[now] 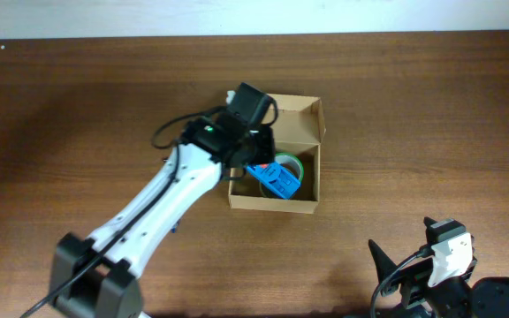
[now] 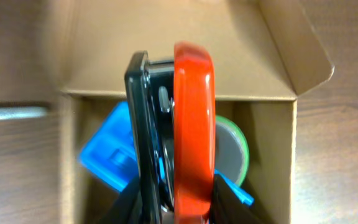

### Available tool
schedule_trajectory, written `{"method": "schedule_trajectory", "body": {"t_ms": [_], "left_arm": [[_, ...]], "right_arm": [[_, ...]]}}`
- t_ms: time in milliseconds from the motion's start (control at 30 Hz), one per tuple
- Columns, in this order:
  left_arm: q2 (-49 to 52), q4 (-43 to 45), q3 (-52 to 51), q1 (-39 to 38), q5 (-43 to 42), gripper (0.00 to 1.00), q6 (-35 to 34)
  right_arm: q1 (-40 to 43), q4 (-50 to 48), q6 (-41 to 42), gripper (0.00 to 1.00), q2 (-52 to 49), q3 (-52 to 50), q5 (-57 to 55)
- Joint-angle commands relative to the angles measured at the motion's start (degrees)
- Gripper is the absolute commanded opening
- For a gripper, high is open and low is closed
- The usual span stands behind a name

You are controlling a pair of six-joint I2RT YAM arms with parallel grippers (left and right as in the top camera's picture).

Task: Pack container
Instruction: 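Carry the red stapler over the box with the left gripper, then release the stapler into the box and withdraw the left gripper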

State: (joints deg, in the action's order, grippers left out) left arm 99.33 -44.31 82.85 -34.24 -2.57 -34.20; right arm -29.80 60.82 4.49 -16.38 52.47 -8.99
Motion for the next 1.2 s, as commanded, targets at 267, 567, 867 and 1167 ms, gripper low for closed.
{"method": "schedule_trajectory", "body": {"t_ms": [267,567,867,1167], "left_arm": [[8.7,2.5,7.4,-8.4,-5.3,0.02,-1.6],[9.6,1.5,9.5,-10.0,-5.9,0.02,-2.7],[12.6,0.8,9.5,-10.3,-6.6,0.02,-2.7],[13.8,-0.8,9.5,-10.3,-7.1,0.04,-4.9]], "right_arm": [[0.3,-0.2,0.5,0.99,0.2,-0.1,-0.7],[0.3,-0.2,0.5,0.99,0.2,-0.1,-0.7],[0.3,-0.2,0.5,0.99,0.2,-0.1,-0.7],[0.3,-0.2,0.5,0.99,0.2,-0.1,-0.7]]}}
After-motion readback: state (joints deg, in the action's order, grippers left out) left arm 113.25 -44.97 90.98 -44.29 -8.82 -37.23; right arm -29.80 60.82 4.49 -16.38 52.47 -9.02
